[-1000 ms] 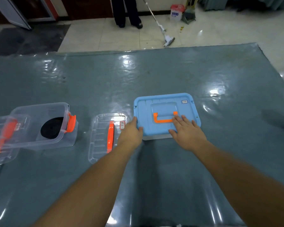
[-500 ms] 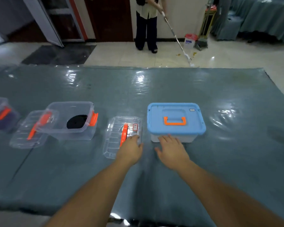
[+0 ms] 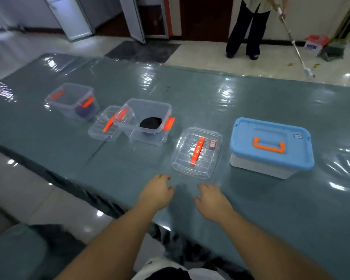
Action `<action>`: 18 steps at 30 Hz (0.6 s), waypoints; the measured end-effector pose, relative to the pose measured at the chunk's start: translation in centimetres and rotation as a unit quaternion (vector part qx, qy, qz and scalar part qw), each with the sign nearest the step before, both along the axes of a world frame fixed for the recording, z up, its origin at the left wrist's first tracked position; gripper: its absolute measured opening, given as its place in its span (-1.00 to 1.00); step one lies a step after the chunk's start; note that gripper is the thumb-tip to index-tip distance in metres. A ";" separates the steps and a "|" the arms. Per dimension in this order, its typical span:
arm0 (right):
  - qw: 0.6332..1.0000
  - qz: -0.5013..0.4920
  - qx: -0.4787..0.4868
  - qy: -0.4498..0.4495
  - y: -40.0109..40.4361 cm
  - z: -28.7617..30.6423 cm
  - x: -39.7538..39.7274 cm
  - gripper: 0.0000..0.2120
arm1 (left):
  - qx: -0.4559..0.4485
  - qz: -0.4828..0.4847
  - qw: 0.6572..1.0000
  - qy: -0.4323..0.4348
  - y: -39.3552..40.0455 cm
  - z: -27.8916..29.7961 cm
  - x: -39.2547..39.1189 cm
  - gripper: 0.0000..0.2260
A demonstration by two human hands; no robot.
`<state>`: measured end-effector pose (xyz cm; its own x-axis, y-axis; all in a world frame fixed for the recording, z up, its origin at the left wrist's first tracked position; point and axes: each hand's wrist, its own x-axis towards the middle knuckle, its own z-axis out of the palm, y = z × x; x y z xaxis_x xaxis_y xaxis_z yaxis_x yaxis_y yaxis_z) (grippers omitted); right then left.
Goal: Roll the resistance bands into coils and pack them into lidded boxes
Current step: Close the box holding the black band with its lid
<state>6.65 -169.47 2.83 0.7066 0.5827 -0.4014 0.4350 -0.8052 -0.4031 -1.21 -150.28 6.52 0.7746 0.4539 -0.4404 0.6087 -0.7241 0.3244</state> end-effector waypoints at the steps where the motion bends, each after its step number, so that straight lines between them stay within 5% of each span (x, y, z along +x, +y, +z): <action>1: 1.000 0.001 0.001 0.003 0.8 0.0 0.0 -0.58 | 0.003 0.003 1.000 -0.001 0.7 0.2 -0.3 -0.55; 10: 0.999 -0.037 0.004 0.011 9.1 -0.8 0.3 -0.56 | -0.022 0.030 0.999 -0.005 8.8 -1.2 -1.5 -0.54; 18: 0.986 -0.167 -0.016 0.022 18.4 -1.2 0.8 -0.52 | -0.010 -0.075 0.997 -0.003 21.0 -2.8 1.3 -0.58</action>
